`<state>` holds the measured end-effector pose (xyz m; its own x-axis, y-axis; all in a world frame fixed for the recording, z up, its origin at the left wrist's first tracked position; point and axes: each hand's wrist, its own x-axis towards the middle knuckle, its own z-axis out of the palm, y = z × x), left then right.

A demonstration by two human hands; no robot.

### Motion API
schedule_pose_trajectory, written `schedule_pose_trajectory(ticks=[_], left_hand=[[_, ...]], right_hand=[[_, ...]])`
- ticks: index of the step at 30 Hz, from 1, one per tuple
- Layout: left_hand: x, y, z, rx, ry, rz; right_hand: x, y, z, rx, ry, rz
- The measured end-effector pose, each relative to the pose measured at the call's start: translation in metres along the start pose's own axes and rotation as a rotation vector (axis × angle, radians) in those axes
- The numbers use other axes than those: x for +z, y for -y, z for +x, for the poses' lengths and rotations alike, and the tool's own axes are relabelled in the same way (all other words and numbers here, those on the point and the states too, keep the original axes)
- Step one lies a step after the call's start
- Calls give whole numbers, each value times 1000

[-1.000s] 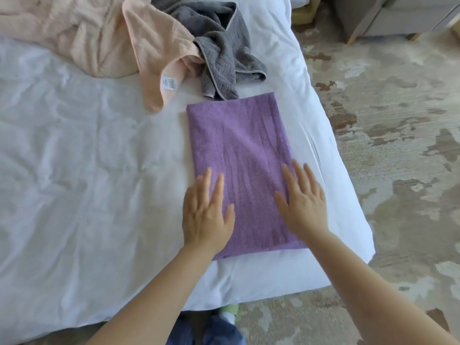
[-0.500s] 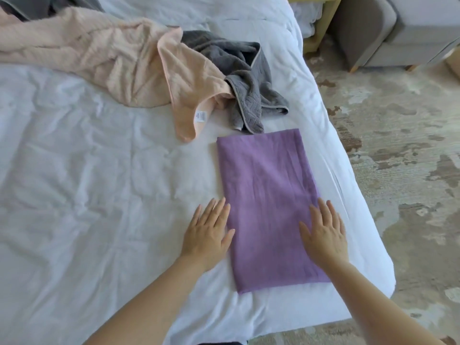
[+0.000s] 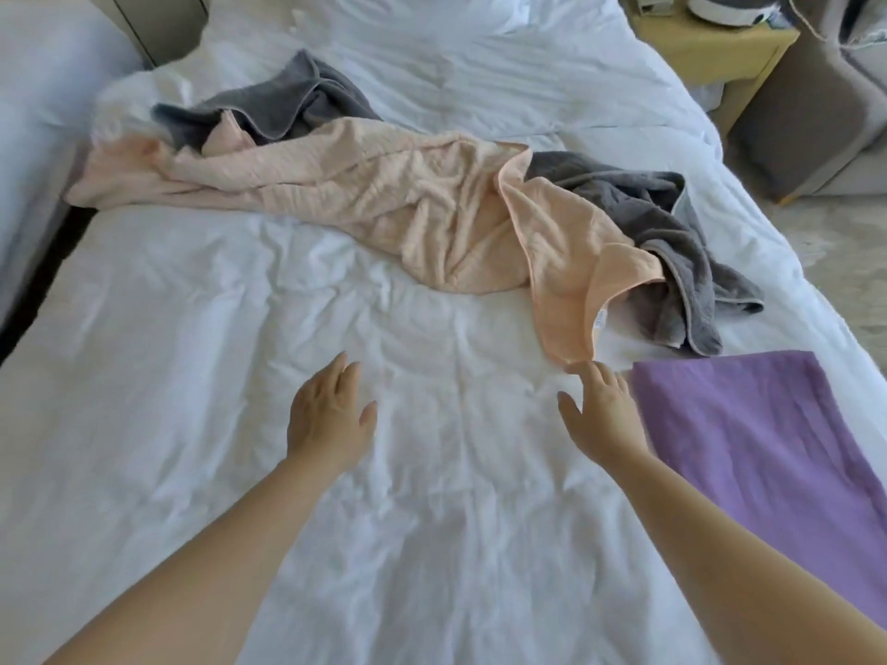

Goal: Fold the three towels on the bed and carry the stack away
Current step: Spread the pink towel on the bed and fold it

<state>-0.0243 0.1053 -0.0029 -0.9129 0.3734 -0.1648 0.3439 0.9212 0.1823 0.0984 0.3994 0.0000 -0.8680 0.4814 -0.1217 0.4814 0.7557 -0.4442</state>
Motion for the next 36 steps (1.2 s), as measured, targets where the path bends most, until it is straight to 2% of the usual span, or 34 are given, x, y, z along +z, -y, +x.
schedule_pose_trajectory(ticks=[4, 9, 11, 16, 19, 22, 24, 26, 28, 31, 33, 36], left_hand=[[14, 42, 45, -67, 143, 69], [46, 63, 98, -155, 259, 66], [62, 69, 109, -158, 273, 74], [73, 76, 116, -140, 169, 120], [54, 66, 119, -150, 236, 130], [10, 40, 135, -132, 288, -72], [-35, 10, 151, -31, 179, -268], [-92, -30, 166, 186, -23, -371], [-153, -71, 170, 433, -170, -367], [-231, -108, 157, 652, -212, -377], [-269, -115, 142, 683, -203, -299], [-305, -110, 117, 565, -93, -380]], right_hand=[[18, 23, 51, 26, -45, -82], [42, 37, 124, 19, -144, -154], [51, 39, 153, 67, -170, -162], [60, 34, 195, 220, -203, -77], [40, 46, 185, 89, -238, 44], [-12, 84, 172, -103, -161, 238], [-64, 118, 165, -190, -64, 272], [-124, 153, 156, -316, 54, 217], [-184, 185, 136, -398, 155, 164], [-272, 223, 95, -437, 271, 120], [-327, 239, 66, -459, 238, 85], [-397, 251, 21, -463, 49, 65]])
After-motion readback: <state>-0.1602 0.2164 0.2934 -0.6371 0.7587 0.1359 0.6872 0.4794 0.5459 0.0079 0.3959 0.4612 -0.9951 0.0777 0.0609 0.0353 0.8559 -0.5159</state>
